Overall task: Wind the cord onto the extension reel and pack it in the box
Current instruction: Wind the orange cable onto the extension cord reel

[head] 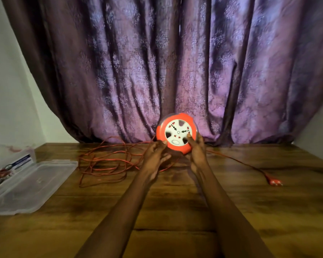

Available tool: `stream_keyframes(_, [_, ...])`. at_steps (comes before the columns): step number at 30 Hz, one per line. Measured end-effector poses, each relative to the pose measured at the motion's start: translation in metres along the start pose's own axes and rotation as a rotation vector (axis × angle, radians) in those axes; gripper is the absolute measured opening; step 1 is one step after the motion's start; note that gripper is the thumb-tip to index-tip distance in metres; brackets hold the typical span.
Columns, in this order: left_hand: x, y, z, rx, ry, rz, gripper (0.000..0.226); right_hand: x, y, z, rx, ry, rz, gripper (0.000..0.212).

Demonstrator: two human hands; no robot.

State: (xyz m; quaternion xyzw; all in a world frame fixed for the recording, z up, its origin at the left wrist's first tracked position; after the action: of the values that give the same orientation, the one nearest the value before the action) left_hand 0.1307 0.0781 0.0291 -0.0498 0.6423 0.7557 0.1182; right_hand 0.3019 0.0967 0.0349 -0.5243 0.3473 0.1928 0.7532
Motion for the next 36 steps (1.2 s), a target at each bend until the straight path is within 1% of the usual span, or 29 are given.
stream_keyframes(1, [-0.001,0.001,0.002,-0.012,0.013,-0.02,0.003,0.0,0.002,0.001,-0.008,0.004,0.016,0.042])
stream_keyframes(4, [-0.004,0.001,0.01,-0.01,0.031,-0.093,0.01,0.002,0.001,0.004,-0.004,0.008,-0.031,0.053])
stream_keyframes(8, [0.003,-0.001,0.018,-0.003,0.061,-0.19,0.008,0.003,-0.001,0.008,0.056,-0.01,-0.277,0.05])
stream_keyframes(9, [0.007,-0.002,0.021,-0.014,0.073,-0.192,0.009,0.003,0.0,0.008,0.057,-0.016,-0.335,0.056])
stream_keyframes(10, [0.012,-0.003,0.023,-0.024,0.078,-0.191,0.01,0.005,0.003,0.01,0.068,-0.033,-0.411,0.067])
stream_keyframes(11, [0.016,-0.002,0.024,-0.042,0.077,-0.172,0.012,0.007,0.003,0.012,0.099,-0.05,-0.517,0.078])
stream_keyframes(12, [0.02,-0.002,0.025,-0.066,0.078,-0.144,0.015,0.007,0.002,0.012,0.159,-0.074,-0.672,0.085])
stream_keyframes(13, [0.024,-0.001,0.025,-0.092,0.088,-0.094,0.016,0.001,-0.005,0.007,0.261,-0.096,-0.853,0.086])
stream_keyframes(14, [0.028,-0.001,0.025,-0.109,0.109,-0.031,0.014,-0.009,-0.014,-0.002,0.41,-0.132,-1.05,0.082])
stream_keyframes(15, [0.03,-0.001,0.024,-0.123,0.133,0.034,0.009,-0.021,-0.021,-0.013,0.601,-0.184,-1.254,0.075])
stream_keyframes(16, [0.033,-0.001,0.023,-0.136,0.149,0.079,0.006,-0.032,-0.022,-0.021,0.785,-0.255,-1.415,0.068])
stream_keyframes(17, [0.033,0.0,0.023,-0.157,0.148,0.113,0.009,-0.042,-0.019,-0.031,0.894,-0.332,-1.522,0.062])
stream_keyframes(18, [0.033,0.001,0.022,-0.17,0.141,0.14,0.01,-0.049,-0.015,-0.038,0.94,-0.393,-1.586,0.059])
stream_keyframes(20, [0.03,0.005,0.018,-0.198,0.102,0.175,0.008,-0.052,-0.007,-0.04,0.923,-0.405,-1.682,0.06])
stream_keyframes(23, [0.029,0.006,0.016,-0.209,0.091,0.222,0.008,-0.052,-0.006,-0.039,0.924,-0.341,-1.83,0.06])
stream_keyframes(25, [0.028,0.005,0.016,-0.252,0.086,0.249,0.011,-0.053,-0.009,-0.039,0.903,-0.278,-1.899,0.058])
stream_keyframes(26, [0.027,0.003,0.017,-0.269,0.088,0.263,0.012,-0.052,-0.013,-0.039,0.855,-0.212,-1.887,0.057])
stream_keyframes(27, [0.024,0.003,0.016,-0.286,0.095,0.272,0.013,-0.049,-0.017,-0.037,0.761,-0.115,-1.825,0.058])
stream_keyframes(28, [0.023,0.001,0.016,-0.296,0.113,0.288,0.013,-0.039,-0.018,-0.031,0.611,-0.005,-1.709,0.061])
stream_keyframes(29, [0.019,0.001,0.014,-0.313,0.119,0.303,0.014,-0.027,-0.017,-0.025,0.409,0.097,-1.555,0.064])
stream_keyframes(30, [0.015,0.0,0.012,-0.324,0.122,0.321,0.013,-0.015,-0.012,-0.021,0.201,0.165,-1.347,0.067])
stream_keyframes(31, [0.011,-0.002,0.01,-0.335,0.108,0.323,0.011,-0.007,-0.006,-0.02,0.044,0.201,-1.08,0.067])
stream_keyframes(32, [0.008,-0.005,0.011,-0.337,0.095,0.315,0.01,-0.002,0.001,-0.021,-0.07,0.221,-0.795,0.063])
stream_keyframes(33, [0.006,-0.008,0.011,-0.332,0.088,0.315,0.015,0.0,0.007,-0.023,-0.155,0.238,-0.574,0.056])
stream_keyframes(34, [0.007,-0.01,0.013,-0.323,0.098,0.328,0.02,0.001,0.011,-0.026,-0.205,0.256,-0.444,0.051])
stream_keyframes(36, [0.006,-0.009,0.014,-0.328,0.115,0.352,0.024,0.002,0.013,-0.03,-0.217,0.259,-0.4,0.047])
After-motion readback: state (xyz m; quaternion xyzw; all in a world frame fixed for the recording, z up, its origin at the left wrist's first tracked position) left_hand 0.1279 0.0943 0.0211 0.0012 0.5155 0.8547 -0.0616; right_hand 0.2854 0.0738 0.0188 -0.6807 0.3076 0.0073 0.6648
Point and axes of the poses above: each hand's wrist, its own z-axis towards the middle knuckle, its own x-axis out of the back of the hand, y = z × x, the point moved 8 cm from there along z, towards the middle knuckle, and after that the axes turned 9 degrees about z, right-handed, at the moved point
